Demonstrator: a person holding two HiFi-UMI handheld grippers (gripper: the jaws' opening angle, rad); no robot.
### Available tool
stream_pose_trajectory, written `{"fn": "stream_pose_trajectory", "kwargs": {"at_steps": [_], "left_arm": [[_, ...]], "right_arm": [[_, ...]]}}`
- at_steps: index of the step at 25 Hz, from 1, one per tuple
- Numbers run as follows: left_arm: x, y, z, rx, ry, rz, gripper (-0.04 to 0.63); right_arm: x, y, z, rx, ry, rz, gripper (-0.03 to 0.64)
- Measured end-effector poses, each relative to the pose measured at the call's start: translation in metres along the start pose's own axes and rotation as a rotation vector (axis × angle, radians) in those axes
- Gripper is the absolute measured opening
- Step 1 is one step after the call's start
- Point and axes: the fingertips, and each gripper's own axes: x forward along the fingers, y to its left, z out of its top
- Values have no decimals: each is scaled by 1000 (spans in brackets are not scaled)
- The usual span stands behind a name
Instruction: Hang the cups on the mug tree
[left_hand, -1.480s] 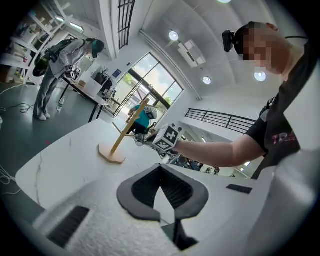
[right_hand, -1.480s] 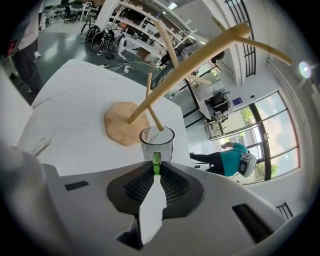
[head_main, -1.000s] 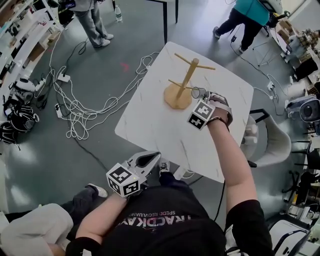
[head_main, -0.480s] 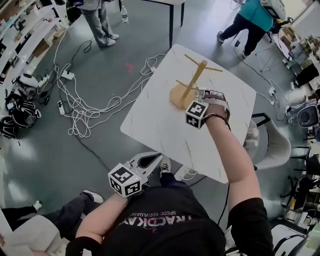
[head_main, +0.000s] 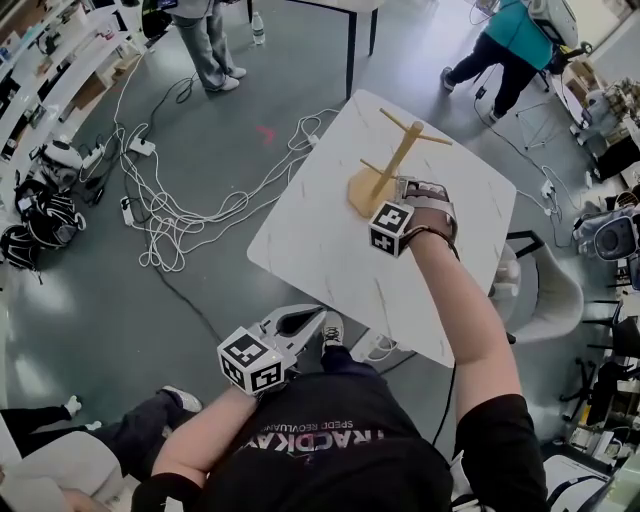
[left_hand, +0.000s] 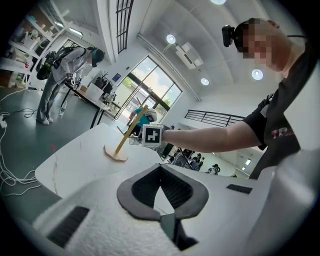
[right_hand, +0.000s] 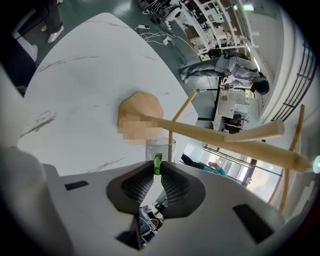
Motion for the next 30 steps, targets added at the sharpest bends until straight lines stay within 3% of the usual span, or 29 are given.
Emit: {"fn": "stream_pose_trajectory", "kwargs": {"at_steps": [14, 18, 22, 26, 30], "left_arm": [[7, -12, 1, 21, 12, -29, -3], [11, -19, 1, 33, 19, -41, -3], [13, -24, 1, 45, 29, -60, -3], [16, -30, 1, 63, 36, -84, -3], [20, -37, 1, 77, 52, -110, -3]], "right_arm": [[-26, 7, 9, 31, -113, -18, 43], [-55, 5, 8, 88, -213, -56, 42], [-98, 6, 10, 321, -432, -13, 25], [-143, 20, 4, 689, -710, 162, 13], [-189, 35, -7, 1102, -986, 395, 12]]}}
